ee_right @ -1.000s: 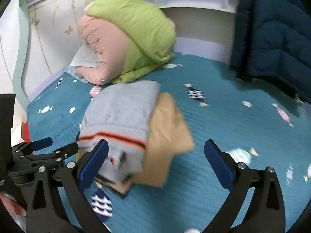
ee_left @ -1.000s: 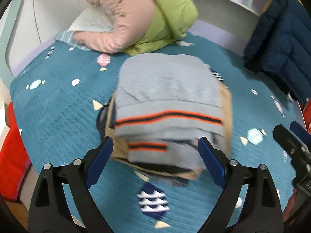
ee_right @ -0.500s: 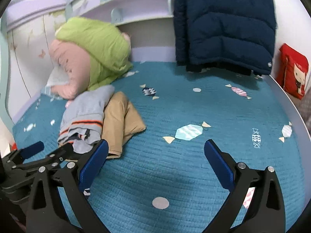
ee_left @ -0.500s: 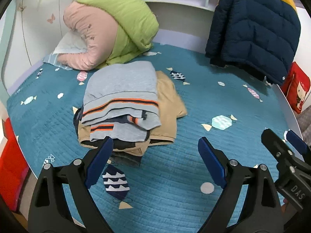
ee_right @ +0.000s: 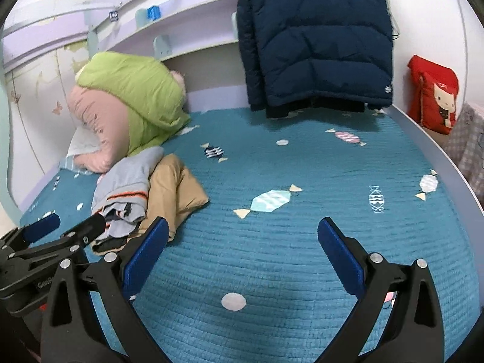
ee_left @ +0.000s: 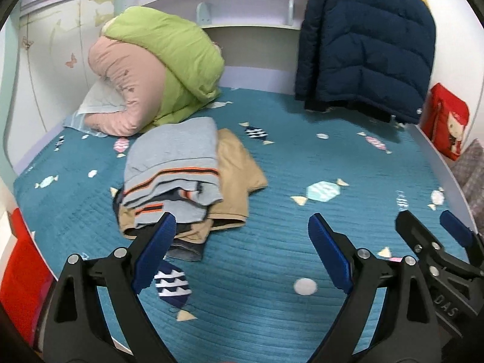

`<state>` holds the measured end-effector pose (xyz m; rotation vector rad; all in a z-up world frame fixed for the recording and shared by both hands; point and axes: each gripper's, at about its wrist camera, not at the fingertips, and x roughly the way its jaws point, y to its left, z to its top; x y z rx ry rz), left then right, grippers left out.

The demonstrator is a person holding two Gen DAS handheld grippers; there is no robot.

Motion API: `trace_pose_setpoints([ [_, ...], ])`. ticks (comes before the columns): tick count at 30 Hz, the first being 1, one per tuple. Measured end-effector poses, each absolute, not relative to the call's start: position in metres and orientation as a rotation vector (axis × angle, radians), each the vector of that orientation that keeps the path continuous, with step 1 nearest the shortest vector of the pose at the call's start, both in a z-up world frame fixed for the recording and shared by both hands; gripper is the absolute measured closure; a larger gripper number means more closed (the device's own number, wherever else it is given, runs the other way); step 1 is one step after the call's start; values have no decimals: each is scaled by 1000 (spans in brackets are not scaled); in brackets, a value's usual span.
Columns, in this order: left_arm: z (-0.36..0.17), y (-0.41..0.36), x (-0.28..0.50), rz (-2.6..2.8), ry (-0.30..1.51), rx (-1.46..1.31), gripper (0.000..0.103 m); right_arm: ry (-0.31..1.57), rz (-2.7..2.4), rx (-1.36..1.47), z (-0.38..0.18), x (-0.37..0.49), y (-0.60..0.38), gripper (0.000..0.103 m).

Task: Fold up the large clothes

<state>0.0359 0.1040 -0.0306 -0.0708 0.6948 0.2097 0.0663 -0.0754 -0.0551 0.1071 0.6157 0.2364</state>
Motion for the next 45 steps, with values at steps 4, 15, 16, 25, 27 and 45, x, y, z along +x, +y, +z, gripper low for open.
trace_pose_setpoints([
  [4, -31, 96, 30, 204, 705, -75, 13, 597, 204, 98, -54, 56, -83, 8],
  [15, -38, 87, 15, 192, 712, -102, 13, 586, 174, 30, -55, 45, -90, 8],
  [16, -38, 88, 15, 190, 712, -100, 13, 587, 173, 26, -55, 45, -90, 8],
  [25, -42, 85, 13, 177, 729, -104, 13, 605, 178, 21, -62, 43, -95, 8],
  [27, -42, 86, 12, 172, 728, -111, 13, 614, 177, 18, -63, 43, -94, 8],
  [45, -37, 82, 6, 176, 703, -87, 13, 611, 169, 23, -59, 41, -96, 8],
])
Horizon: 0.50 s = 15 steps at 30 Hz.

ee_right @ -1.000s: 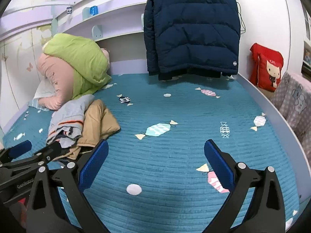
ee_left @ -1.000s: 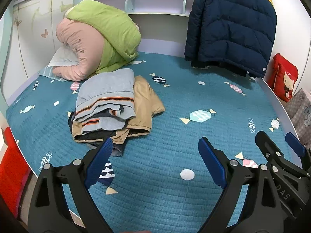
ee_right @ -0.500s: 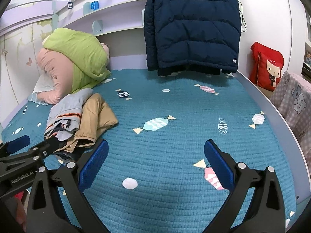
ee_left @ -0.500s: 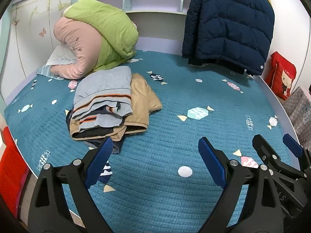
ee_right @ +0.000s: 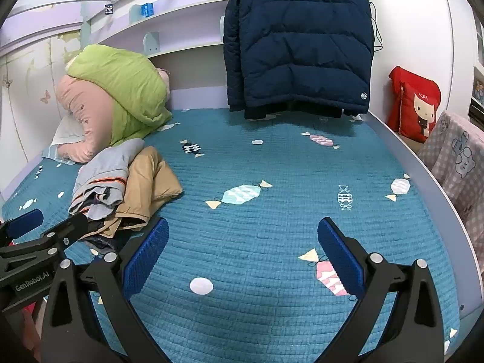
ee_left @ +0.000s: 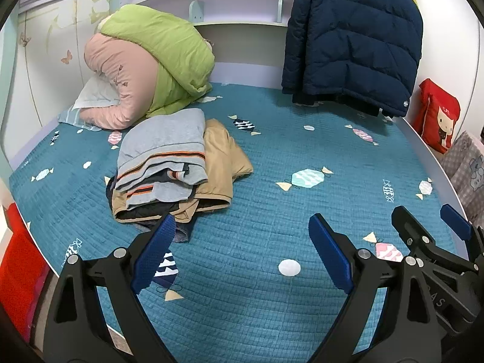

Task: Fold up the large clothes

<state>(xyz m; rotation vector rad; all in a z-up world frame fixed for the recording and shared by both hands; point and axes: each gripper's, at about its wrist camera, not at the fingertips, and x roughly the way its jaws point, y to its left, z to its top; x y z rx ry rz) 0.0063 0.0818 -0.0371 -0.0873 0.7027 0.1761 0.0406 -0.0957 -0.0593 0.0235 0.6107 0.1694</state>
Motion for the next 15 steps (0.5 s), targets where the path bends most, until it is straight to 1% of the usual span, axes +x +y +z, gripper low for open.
trace_pose_setpoints([
  [15, -36, 83, 6, 172, 697, -82, 12, 606, 166, 19, -56, 38, -97, 8],
])
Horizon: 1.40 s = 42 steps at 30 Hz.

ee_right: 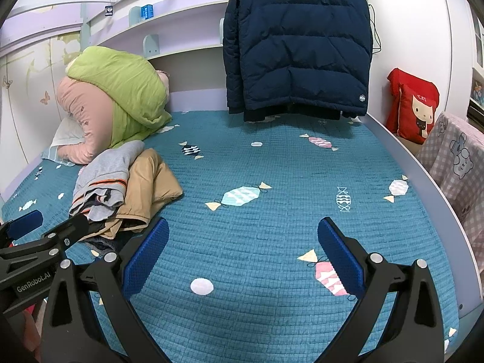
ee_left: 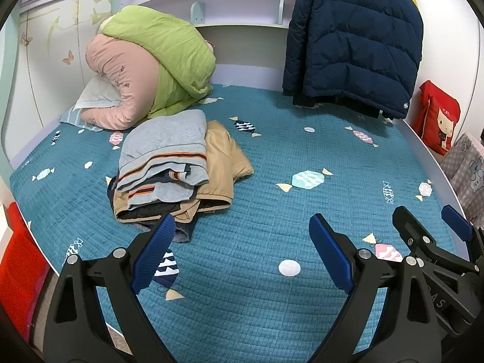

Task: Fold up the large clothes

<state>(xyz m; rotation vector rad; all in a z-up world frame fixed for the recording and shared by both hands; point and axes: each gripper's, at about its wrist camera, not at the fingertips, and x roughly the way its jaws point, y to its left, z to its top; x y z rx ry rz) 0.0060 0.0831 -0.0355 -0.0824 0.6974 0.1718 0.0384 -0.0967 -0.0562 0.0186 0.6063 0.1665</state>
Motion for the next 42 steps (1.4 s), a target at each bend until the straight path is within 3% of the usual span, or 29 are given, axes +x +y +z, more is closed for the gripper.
trace_pose_setpoints([
  [42, -41, 87, 5, 144, 728, -71, 11, 616, 147, 21, -61, 35, -96, 8],
])
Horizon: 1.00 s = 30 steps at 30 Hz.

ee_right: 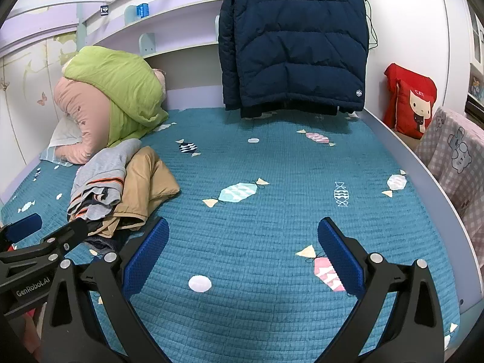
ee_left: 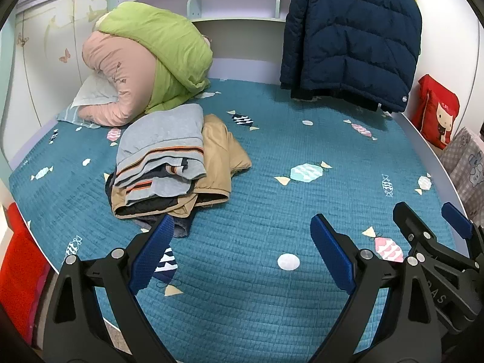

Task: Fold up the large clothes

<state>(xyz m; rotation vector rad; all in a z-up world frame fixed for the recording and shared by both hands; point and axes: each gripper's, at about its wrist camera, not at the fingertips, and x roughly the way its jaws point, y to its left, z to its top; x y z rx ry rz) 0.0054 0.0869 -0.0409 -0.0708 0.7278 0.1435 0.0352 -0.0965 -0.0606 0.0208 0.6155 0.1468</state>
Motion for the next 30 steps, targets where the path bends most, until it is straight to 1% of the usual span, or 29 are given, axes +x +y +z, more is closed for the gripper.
trace_pose_setpoints([
  [30, -40, 89, 8, 138, 725, -59, 11, 611, 133, 14, -58, 36, -96, 8],
])
